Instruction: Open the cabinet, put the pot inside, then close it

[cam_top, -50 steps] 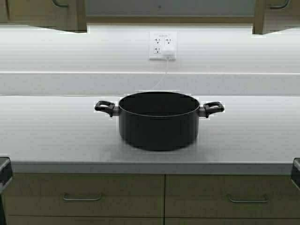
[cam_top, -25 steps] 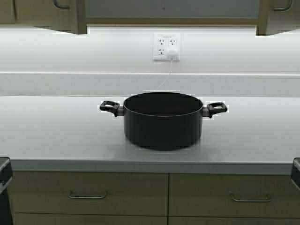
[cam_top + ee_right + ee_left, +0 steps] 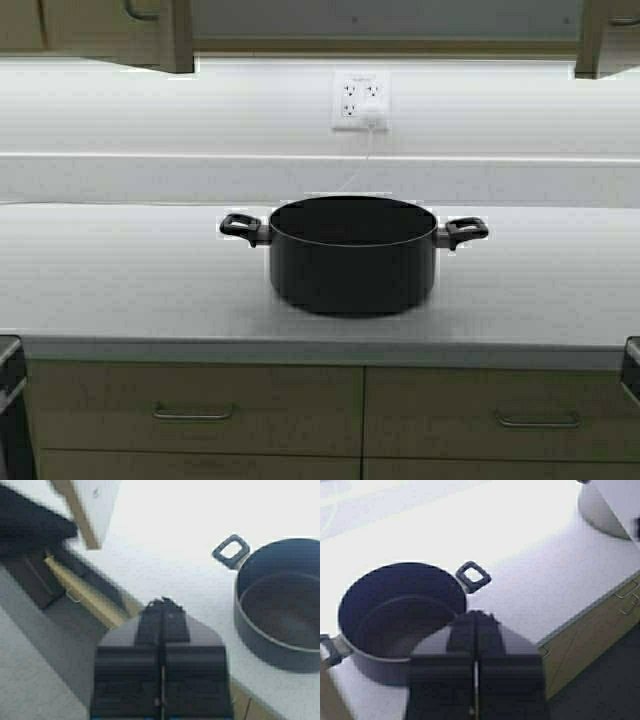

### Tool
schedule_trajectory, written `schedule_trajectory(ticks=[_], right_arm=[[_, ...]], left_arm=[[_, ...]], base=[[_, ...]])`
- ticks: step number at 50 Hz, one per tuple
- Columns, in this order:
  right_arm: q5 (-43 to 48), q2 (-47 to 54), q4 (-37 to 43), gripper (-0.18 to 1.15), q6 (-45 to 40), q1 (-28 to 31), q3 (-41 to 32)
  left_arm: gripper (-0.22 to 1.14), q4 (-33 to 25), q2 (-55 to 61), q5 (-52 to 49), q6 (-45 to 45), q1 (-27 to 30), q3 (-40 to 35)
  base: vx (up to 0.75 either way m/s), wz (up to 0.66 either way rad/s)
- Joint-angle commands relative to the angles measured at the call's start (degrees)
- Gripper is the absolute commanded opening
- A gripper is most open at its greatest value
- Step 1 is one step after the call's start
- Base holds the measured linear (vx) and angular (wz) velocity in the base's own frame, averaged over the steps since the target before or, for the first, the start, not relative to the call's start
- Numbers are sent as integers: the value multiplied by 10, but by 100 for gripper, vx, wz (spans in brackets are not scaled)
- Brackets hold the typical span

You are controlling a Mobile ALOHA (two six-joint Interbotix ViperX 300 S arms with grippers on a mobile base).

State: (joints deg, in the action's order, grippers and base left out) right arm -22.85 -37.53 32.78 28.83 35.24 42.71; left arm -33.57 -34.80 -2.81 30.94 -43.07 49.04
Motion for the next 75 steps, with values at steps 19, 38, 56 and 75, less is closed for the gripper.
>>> schedule_trajectory(ticks=[19, 38, 56, 75], right_arm=[[107, 143, -22, 6, -22, -90, -57], [62, 40, -62, 6, -25, -192, 9], [57, -55, -56, 69, -91, -214, 50], [288, -15, 77, 103, -195, -103, 179]], left_arm=[[2, -1, 348, 149, -40, 40, -227], [2, -1, 252, 164, -53, 117, -121], [18, -1, 168, 171, -62, 104, -40], [93, -1, 140, 307, -173, 46, 67]], base=[[0, 0], [0, 0], [0, 0], [0, 0]])
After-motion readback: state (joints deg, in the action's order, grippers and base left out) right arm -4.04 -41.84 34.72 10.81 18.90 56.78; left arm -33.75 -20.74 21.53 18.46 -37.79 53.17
